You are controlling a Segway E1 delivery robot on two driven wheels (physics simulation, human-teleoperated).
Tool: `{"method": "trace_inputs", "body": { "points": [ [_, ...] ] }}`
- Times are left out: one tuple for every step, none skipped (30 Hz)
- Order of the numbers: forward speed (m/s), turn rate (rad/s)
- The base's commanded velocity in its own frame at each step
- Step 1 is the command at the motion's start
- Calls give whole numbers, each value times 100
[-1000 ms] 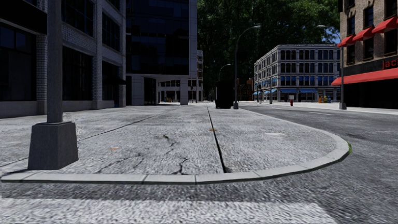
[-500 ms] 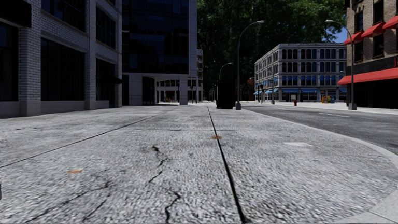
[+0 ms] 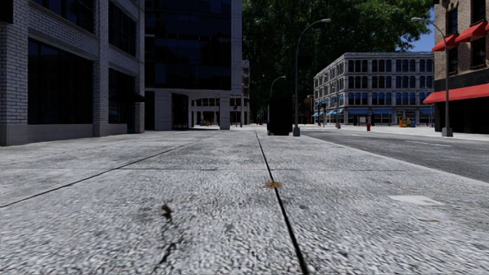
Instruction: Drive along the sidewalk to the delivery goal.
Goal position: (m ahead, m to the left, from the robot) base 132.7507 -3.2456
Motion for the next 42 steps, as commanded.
{"method": "trace_inputs", "body": {
  "points": [
    [200, 0],
    [200, 0],
    [200, 0],
    [200, 0],
    [200, 0],
    [200, 0],
    [200, 0],
    [200, 0],
    [200, 0],
    [200, 0],
    [200, 0],
    [200, 0],
    [200, 0],
    [200, 0],
    [200, 0],
    [200, 0],
    [200, 0],
    [200, 0],
    [200, 0],
    [200, 0],
    [200, 0],
    [200, 0],
    [200, 0],
    [200, 0],
    [200, 0],
    [200, 0],
    [200, 0],
    [200, 0],
    [200, 0],
    [200, 0],
    [200, 0],
    [200, 0],
    [200, 0],
    [200, 0],
    [200, 0],
    [200, 0],
    [200, 0],
    [200, 0],
    [200, 0],
    [200, 0],
    [200, 0],
    [200, 0]
  ]
}}
